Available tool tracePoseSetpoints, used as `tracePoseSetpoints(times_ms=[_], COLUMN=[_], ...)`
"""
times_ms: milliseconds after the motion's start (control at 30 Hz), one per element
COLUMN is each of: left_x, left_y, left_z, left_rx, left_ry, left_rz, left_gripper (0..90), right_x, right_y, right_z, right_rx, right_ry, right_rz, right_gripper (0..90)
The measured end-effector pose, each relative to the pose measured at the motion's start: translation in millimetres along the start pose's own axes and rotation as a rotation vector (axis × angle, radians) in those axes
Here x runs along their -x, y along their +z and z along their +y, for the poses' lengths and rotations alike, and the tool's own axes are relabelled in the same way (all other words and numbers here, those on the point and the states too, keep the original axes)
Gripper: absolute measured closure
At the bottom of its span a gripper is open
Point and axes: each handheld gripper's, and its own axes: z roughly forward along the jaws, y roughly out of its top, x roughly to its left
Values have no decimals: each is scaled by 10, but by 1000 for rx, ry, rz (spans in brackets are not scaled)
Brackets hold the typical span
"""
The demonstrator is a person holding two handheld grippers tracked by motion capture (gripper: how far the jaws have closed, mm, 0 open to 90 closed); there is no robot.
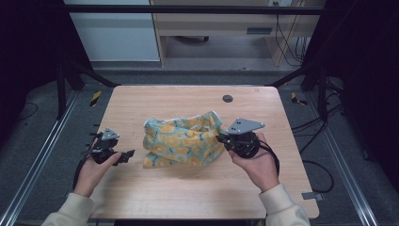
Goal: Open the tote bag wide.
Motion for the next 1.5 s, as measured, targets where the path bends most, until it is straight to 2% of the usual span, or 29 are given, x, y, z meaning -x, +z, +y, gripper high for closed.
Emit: tracePoseSetpoints(times_ms=[100, 200, 333, 467, 700, 833, 933, 1100, 1233, 1267, 1300, 1367, 1400, 1467, 1500], left_x=[21, 23, 64, 110, 226, 346, 406, 489, 550, 553, 563, 576, 598, 609, 618], left_y=[-107, -215, -355, -479, -551, -491, -399, -201, -73, -56, -36, -9, 18, 30, 37], left_z=[153, 292, 433, 562, 764, 891, 935, 940, 912, 906, 894, 862, 831, 810, 796], left_rx=[16, 24, 12, 15, 14, 0, -12, -67, -124, -137, -145, -158, -186, -197, -202], left_ry=[40, 60, 118, 148, 194, 223, 221, 237, 248, 250, 250, 243, 267, 281, 287], left_rz=[-13, -37, -56, -94, -109, -123, -136, -190, -206, -213, -227, -252, -254, -260, -266], left_gripper=[169, 178, 211, 256, 270, 251, 228, 187, 183, 242, 242, 323, 424, 551, 551], right_x=[-45, -103, -161, -170, -186, -212, -225, -237, -231, -227, -227, -229, -234, -235, -235], right_y=[25, 44, 64, 86, 97, 115, 131, 151, 163, 169, 169, 173, 179, 190, 190], right_z=[-49, -96, -152, -209, -258, -316, -362, -411, -428, -433, -433, -434, -438, -444, -444], right_rx=[-9, -13, -24, -35, -42, -51, -56, -65, -68, -70, -70, -69, -70, -73, -73], right_ry=[-5, -7, -6, 2, 3, 6, 9, 12, 15, 16, 16, 17, 18, 16, 16], right_rz=[11, 22, 30, 33, 34, 39, 42, 48, 49, 48, 48, 48, 49, 50, 50], right_gripper=[900, 900, 900, 900, 900, 900, 900, 900, 900, 900, 900, 900, 900, 900, 900])
